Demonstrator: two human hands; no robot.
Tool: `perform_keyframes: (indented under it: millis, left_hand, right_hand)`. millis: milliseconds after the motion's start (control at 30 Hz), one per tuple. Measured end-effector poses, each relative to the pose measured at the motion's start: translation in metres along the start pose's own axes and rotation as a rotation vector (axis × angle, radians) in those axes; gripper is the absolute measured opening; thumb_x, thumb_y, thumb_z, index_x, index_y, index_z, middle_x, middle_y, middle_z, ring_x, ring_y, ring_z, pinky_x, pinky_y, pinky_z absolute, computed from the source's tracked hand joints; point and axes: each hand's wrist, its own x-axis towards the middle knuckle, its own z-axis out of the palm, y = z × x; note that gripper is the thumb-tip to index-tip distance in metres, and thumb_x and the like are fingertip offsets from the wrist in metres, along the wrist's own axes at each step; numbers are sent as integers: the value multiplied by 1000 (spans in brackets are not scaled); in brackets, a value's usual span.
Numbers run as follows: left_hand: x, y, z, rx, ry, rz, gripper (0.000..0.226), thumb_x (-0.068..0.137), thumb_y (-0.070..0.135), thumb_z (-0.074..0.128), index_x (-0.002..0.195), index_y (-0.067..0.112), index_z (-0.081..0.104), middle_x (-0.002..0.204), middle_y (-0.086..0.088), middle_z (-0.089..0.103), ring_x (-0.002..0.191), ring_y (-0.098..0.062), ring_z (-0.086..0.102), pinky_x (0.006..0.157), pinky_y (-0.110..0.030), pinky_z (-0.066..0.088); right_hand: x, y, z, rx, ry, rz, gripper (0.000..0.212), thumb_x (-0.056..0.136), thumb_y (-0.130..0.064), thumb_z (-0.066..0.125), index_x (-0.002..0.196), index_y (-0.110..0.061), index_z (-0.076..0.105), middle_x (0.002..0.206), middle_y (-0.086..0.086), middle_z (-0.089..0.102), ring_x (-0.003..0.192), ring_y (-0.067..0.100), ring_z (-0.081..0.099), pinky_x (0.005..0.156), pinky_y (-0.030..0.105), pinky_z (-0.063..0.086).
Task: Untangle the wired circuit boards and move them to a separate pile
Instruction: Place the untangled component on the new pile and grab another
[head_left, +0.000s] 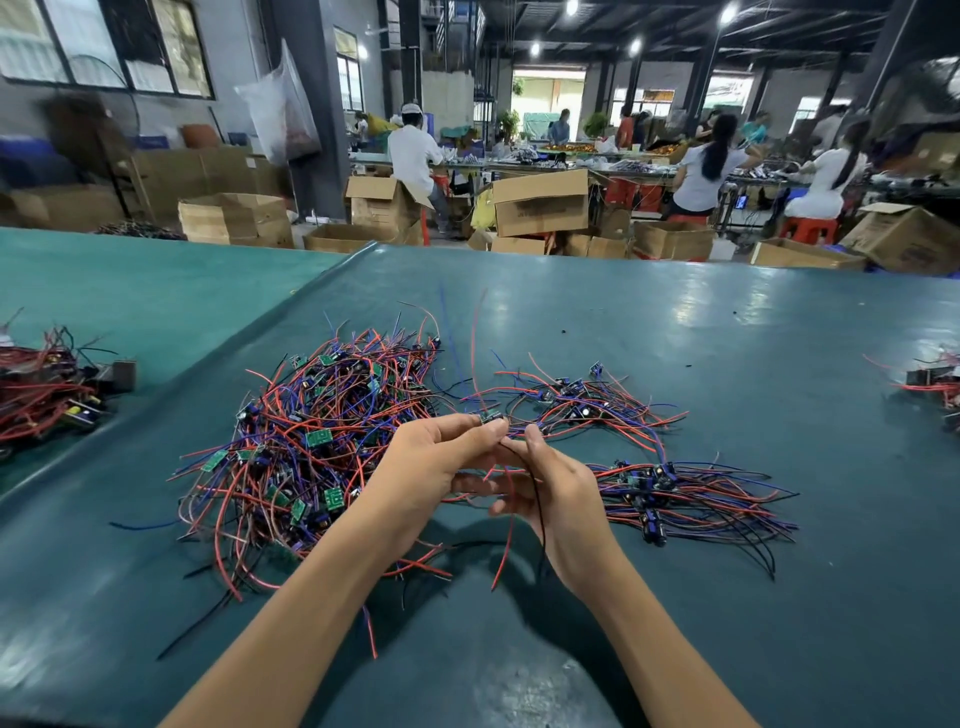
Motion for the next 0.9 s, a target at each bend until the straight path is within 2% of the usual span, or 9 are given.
perform_keyframes:
  millis: [133,200,333,433,533,667,767,833,900]
  left_hand:
    - [0,-4,-3,69,42,23,33,89,39,72,95,7,75,99,-14,76,85,-21,67,69,-27,53]
    - [1,-7,-3,54,74,34,39,84,42,74,94,4,74,92,-11,74,81,-23,63,70,-29,53]
    - [0,-8,-6,77,57,27,45,80,49,79,99,8,74,87,-6,69,81,-24,58,68,-32,44]
    - [-1,-7,-7,154,45,-5,44,79,48,80,104,11,75,89,0,74,86,-14,66,68,-26,41]
    - [-1,-5,-8,158,55,-48,45,75,50,72,102,14,77,87,3,75,81,-5,66,66,-23,41]
    - [-1,-8,-8,243,48,-89,37,83,51,68,92,17,81,82,7,75,81,2,66,68,-23,43]
    - [-1,-9,-9,190,24,-97,44,80,49,72,98,10,78,86,3,76,87,-2,68,73,-27,42]
    - [0,-9,-10,98,12,-84,47,75,49,74,100,9,78,80,-1,70,81,-8,65,76,-27,45]
    - [0,-10,-10,-16,7,-57,36,79,43,72,97,12,80,76,-5,65,70,-10,62,72,-23,51]
  right_hand:
    - [-1,-1,-2,-39,-68,37,57,95,-52,50,107,-2,73,107,24,73,77,30,70,62,35,55]
    - [-2,2,-1,-35,-124,64,55,99,-50,47,103,-2,73,103,26,72,77,30,70,63,36,57]
    - [-5,9,3,22,-193,76,43,104,-40,46,98,-6,71,82,16,66,61,26,63,60,37,56]
    - [-6,9,6,69,-178,91,36,102,-40,49,77,-23,67,61,3,36,41,14,33,44,25,36]
    - [-7,8,9,52,-137,113,43,104,-39,45,68,-28,66,62,-2,16,46,12,11,46,22,14]
    - [-10,6,11,35,-94,96,41,105,-36,44,71,-27,64,66,0,13,48,11,10,44,19,17]
    - [-10,6,13,34,-77,91,34,105,-36,45,75,-23,55,67,1,12,48,11,11,43,18,19]
    - [-10,7,12,26,-84,105,36,105,-37,44,75,-23,57,64,0,16,47,11,12,43,17,20]
    - [-10,9,12,21,-105,122,35,106,-36,42,79,-18,56,61,-1,22,43,12,16,43,17,24]
